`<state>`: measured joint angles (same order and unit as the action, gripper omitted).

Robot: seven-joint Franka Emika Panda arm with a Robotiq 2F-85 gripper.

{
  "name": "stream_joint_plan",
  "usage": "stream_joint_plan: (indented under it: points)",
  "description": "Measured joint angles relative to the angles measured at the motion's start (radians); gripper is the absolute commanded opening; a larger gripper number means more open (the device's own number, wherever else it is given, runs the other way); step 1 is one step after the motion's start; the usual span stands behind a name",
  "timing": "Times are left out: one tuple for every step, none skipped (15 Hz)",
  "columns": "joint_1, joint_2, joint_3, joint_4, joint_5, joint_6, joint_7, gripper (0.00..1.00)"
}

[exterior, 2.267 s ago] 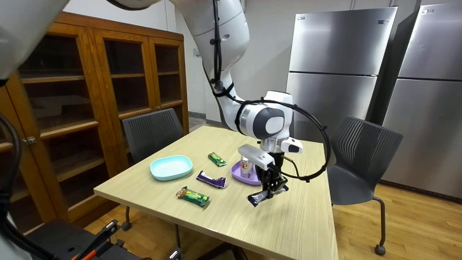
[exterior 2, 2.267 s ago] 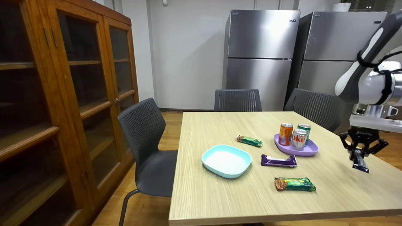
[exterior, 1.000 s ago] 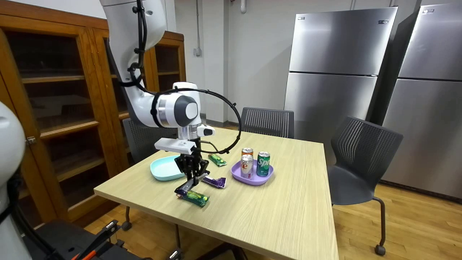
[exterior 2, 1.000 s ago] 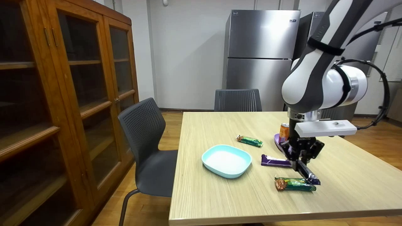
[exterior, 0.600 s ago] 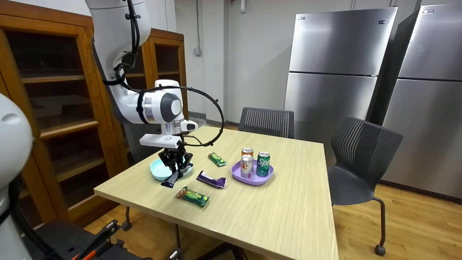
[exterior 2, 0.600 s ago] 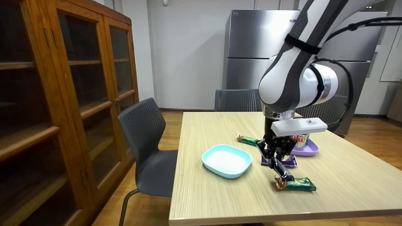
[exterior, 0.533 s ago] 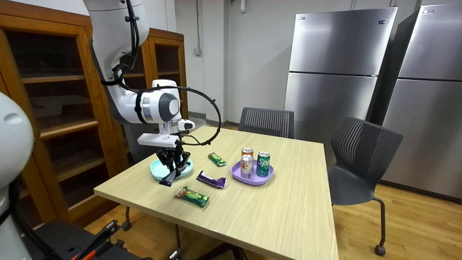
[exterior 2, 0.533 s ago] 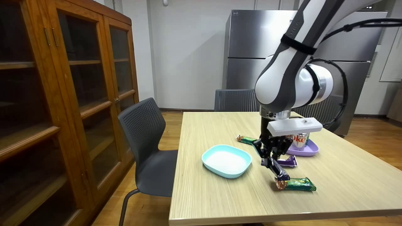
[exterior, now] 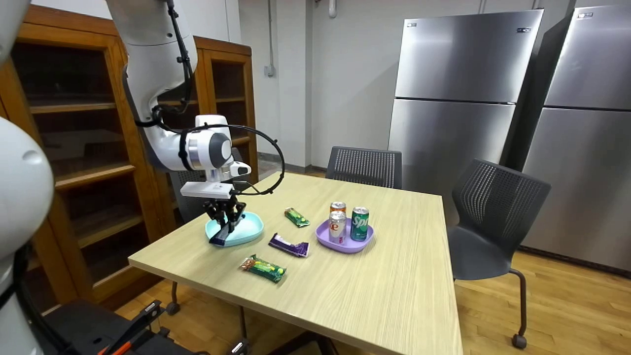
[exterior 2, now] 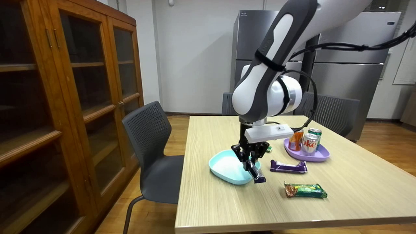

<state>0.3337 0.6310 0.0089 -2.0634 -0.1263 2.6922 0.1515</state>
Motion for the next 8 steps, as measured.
stream_joint_plan:
  points:
    - [0.006, 0.023, 0.002, 0.030, 0.000, -0.002, 0.000, 0.06]
    - [0.011, 0.047, 0.004, 0.062, 0.000, -0.006, -0.001, 0.06]
    - [0.015, 0.069, 0.006, 0.091, 0.000, -0.011, -0.002, 0.06]
    - [0.019, 0.091, 0.007, 0.121, 0.000, -0.019, -0.002, 0.06]
    - [0.023, 0.112, 0.007, 0.150, 0.000, -0.029, -0.003, 0.06]
    - [0.026, 0.131, 0.007, 0.176, 0.000, -0.037, -0.004, 0.06]
    - [0.029, 0.149, 0.007, 0.203, 0.000, -0.045, -0.005, 0.06]
    - [0.032, 0.165, 0.007, 0.226, 0.000, -0.051, -0.006, 0.06]
